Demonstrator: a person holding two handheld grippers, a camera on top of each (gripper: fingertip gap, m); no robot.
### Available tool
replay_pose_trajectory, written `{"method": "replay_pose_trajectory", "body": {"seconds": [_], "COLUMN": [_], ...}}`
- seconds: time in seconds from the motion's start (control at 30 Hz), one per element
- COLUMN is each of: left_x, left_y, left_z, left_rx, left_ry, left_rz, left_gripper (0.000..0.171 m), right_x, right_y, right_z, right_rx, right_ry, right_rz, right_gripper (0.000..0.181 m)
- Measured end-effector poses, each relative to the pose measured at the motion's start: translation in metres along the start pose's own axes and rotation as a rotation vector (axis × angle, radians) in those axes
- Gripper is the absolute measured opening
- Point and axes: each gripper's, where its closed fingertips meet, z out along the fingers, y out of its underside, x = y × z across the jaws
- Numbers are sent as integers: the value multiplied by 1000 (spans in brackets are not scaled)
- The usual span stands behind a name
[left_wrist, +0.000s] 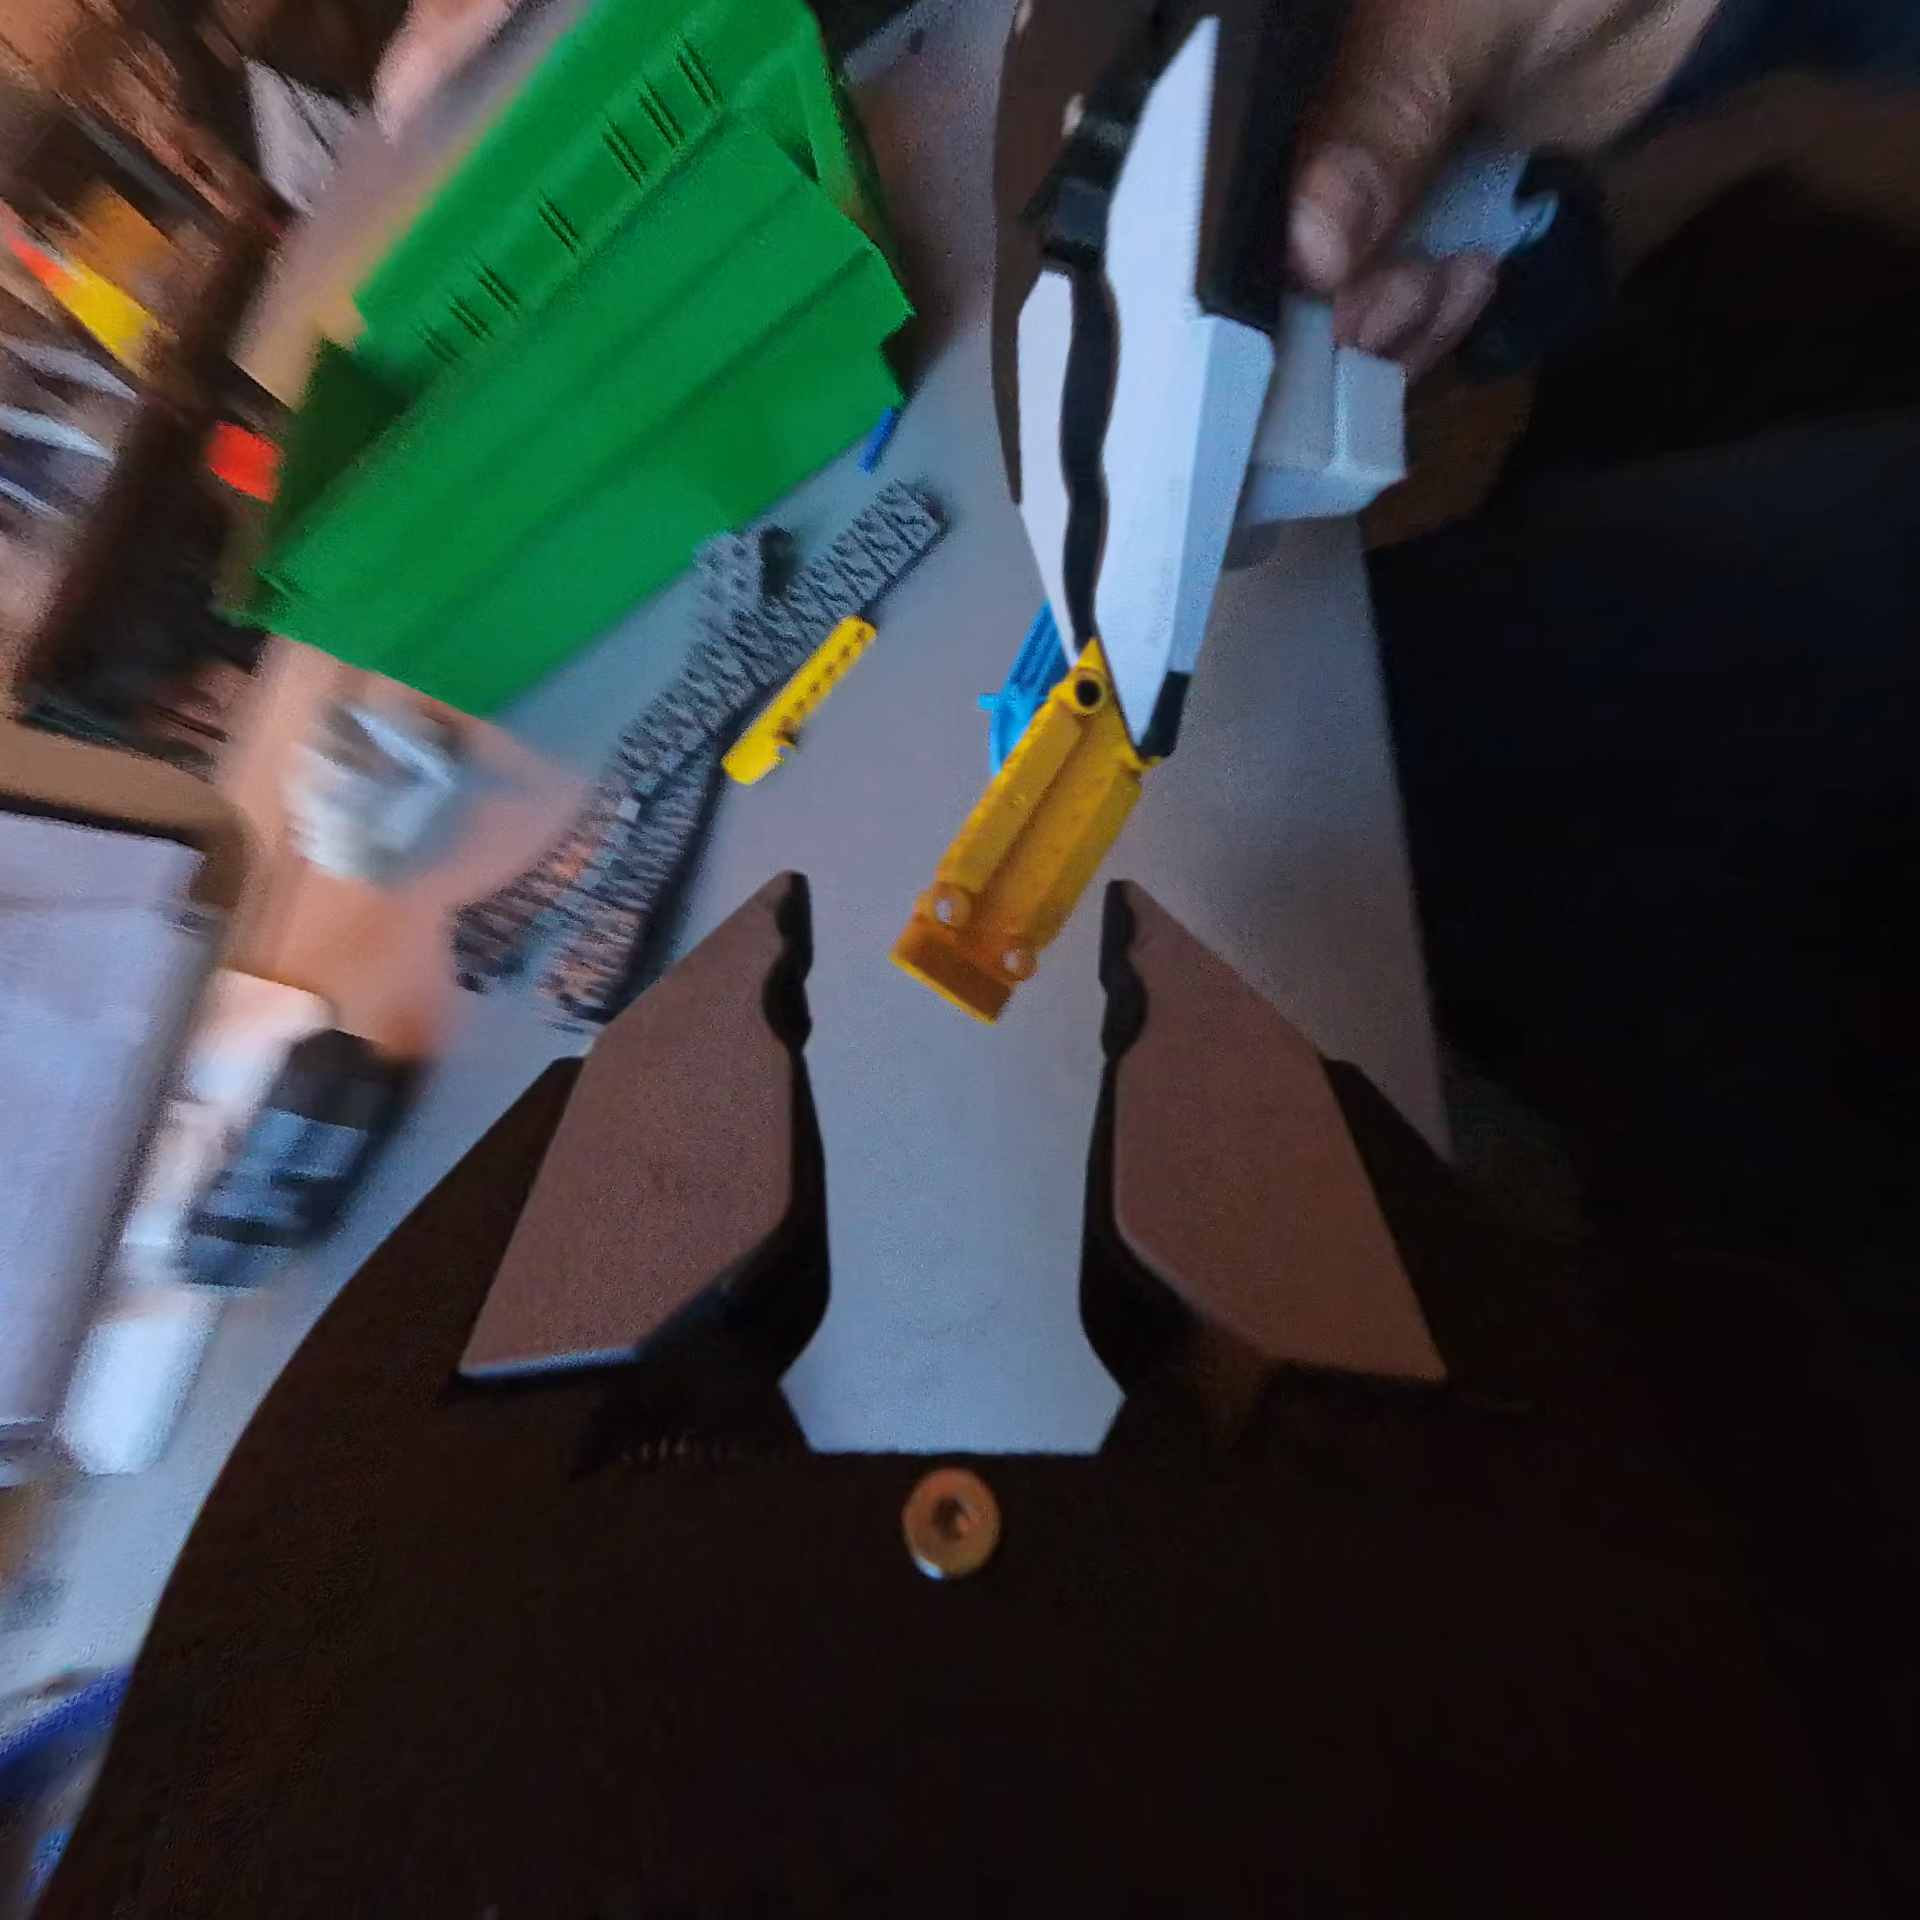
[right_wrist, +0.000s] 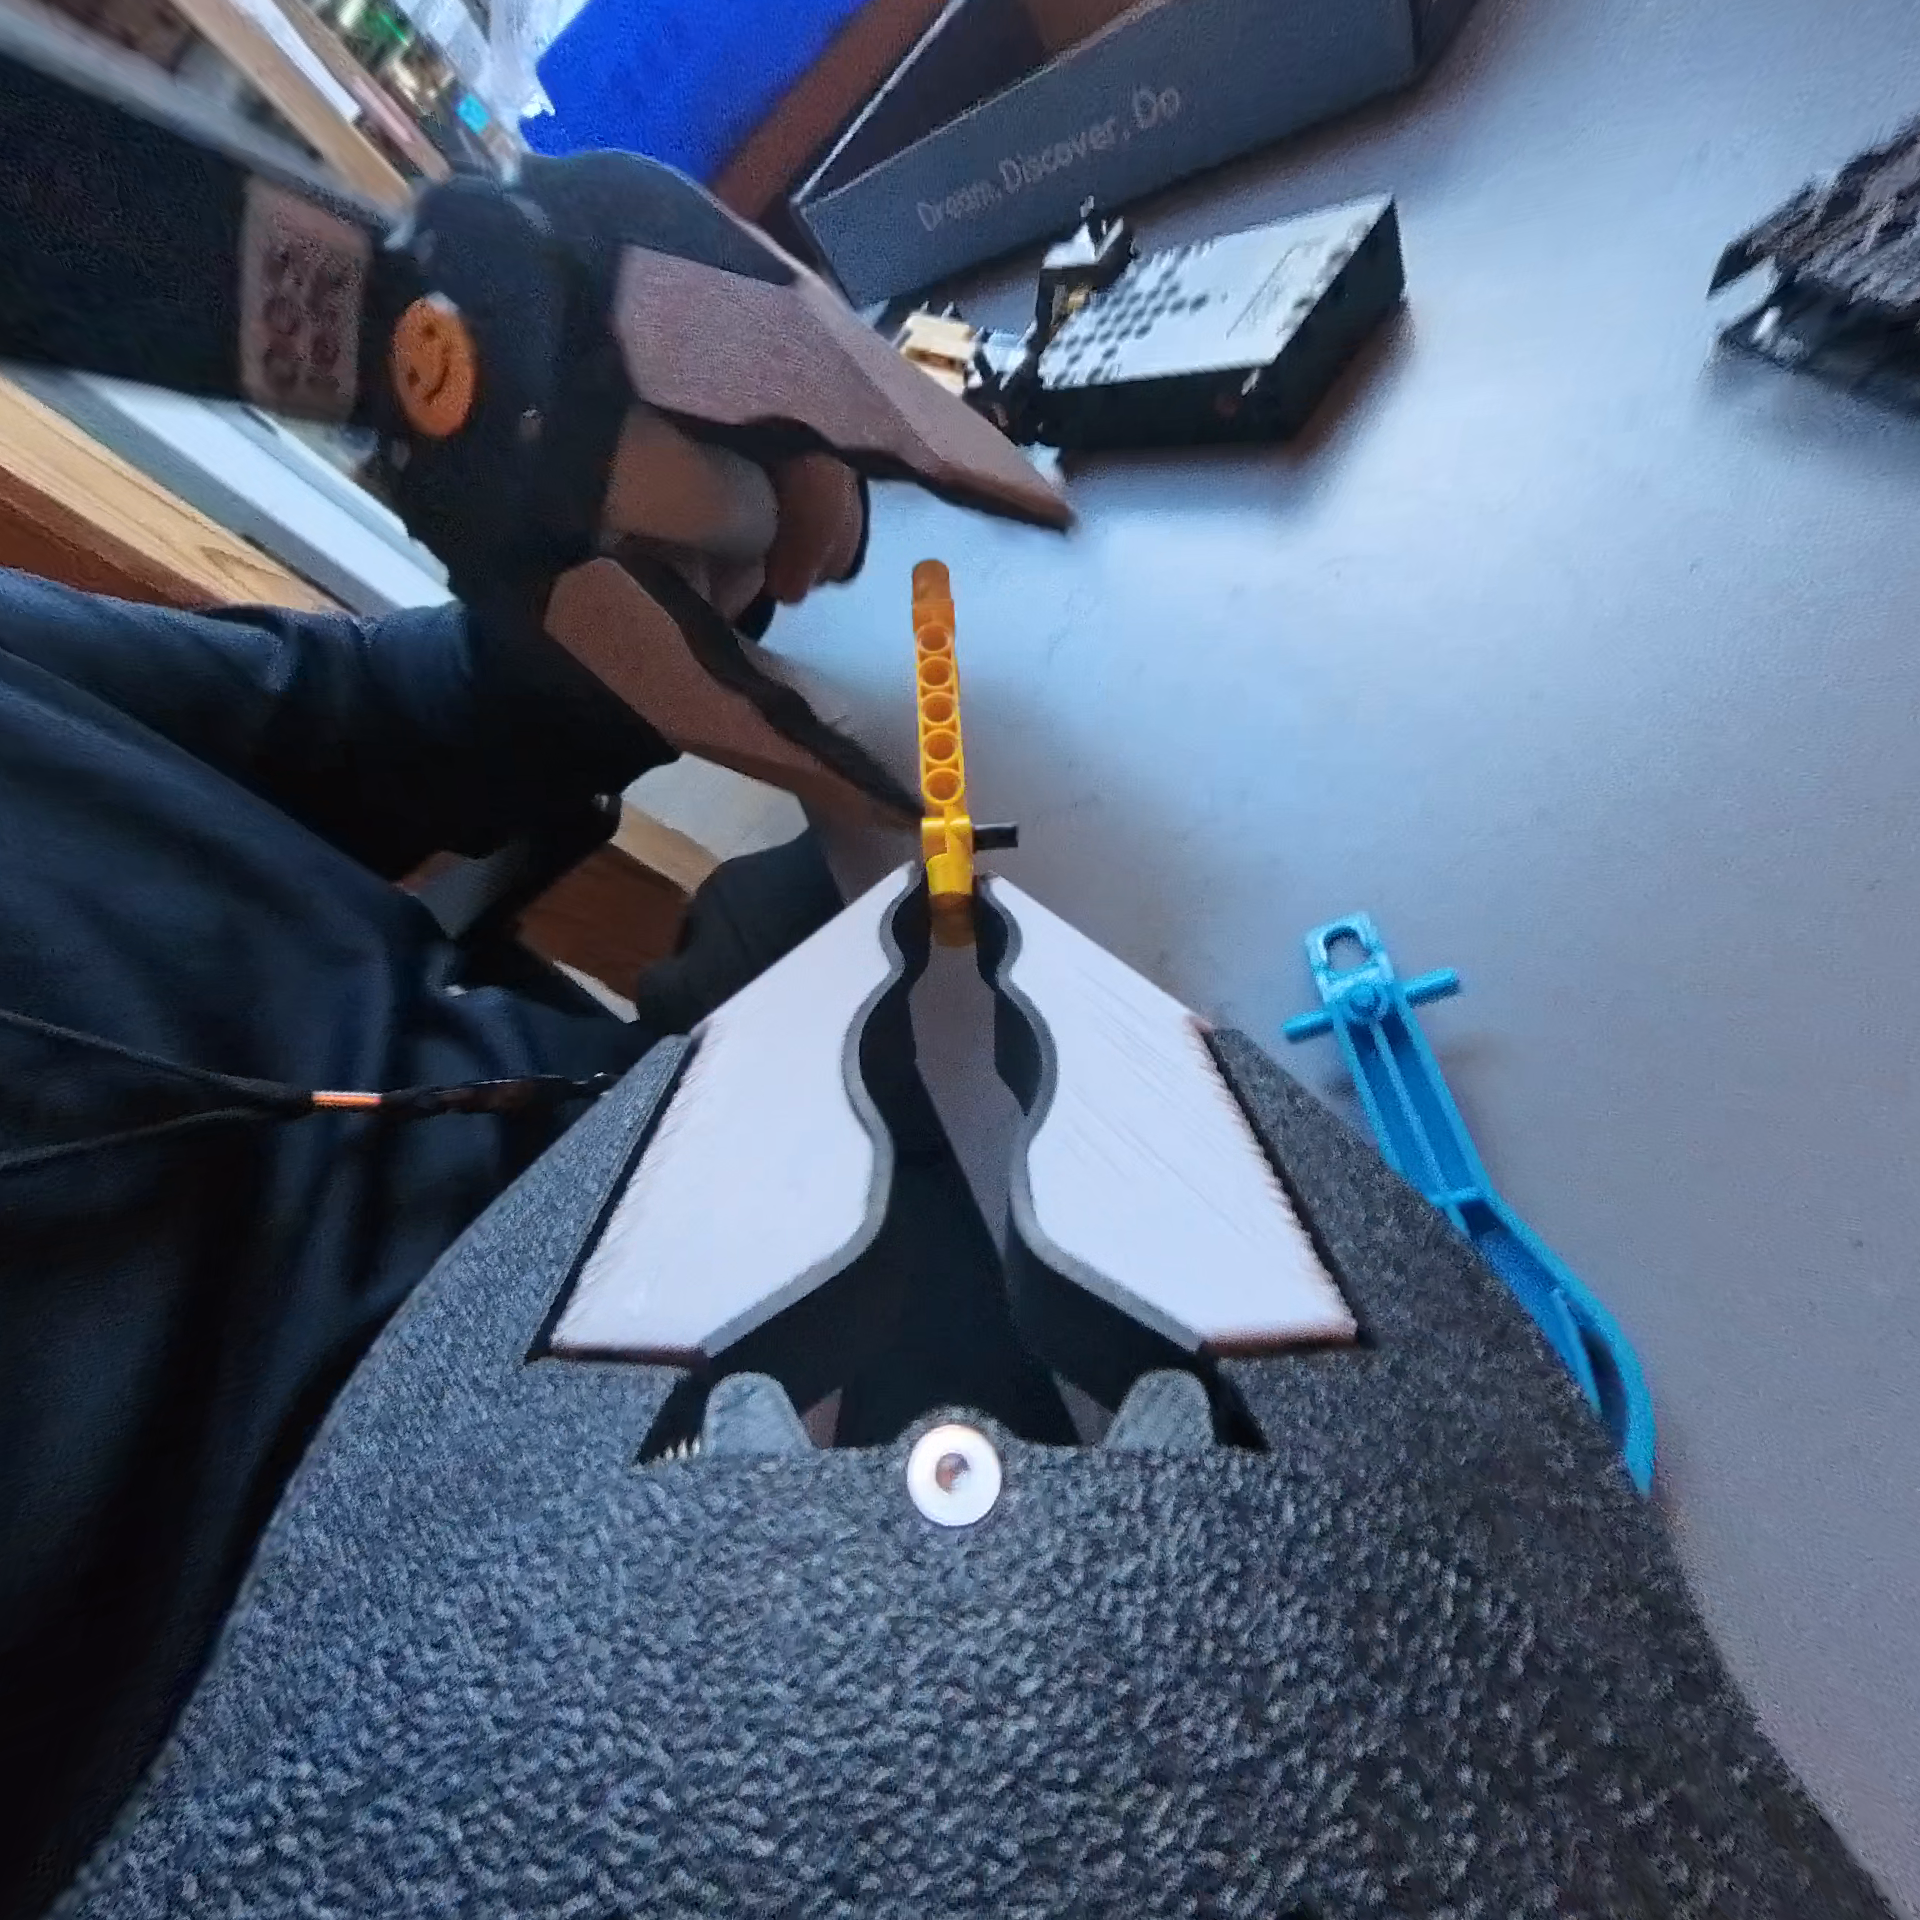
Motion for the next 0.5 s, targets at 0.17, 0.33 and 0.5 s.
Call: {"method": "replay_pose_trajectory", "body": {"seconds": [0.17,0.33,0.5], "left_x": [22,24,38], "left_y": [-9,-8,7], "left_z": [-3,7,16], "left_rx": [58,51,23], "left_ry": [37,37,226], "left_rz": [280,318,152], "left_gripper": [50,36,26], "right_x": [-6,-11,-2], "right_y": [6,7,15], "right_z": [1,1,8], "right_rx": [-35,-44,-72], "right_ry": [-118,-216,-142], "right_rz": [163,244,174], "right_gripper": [4,4,5]}}
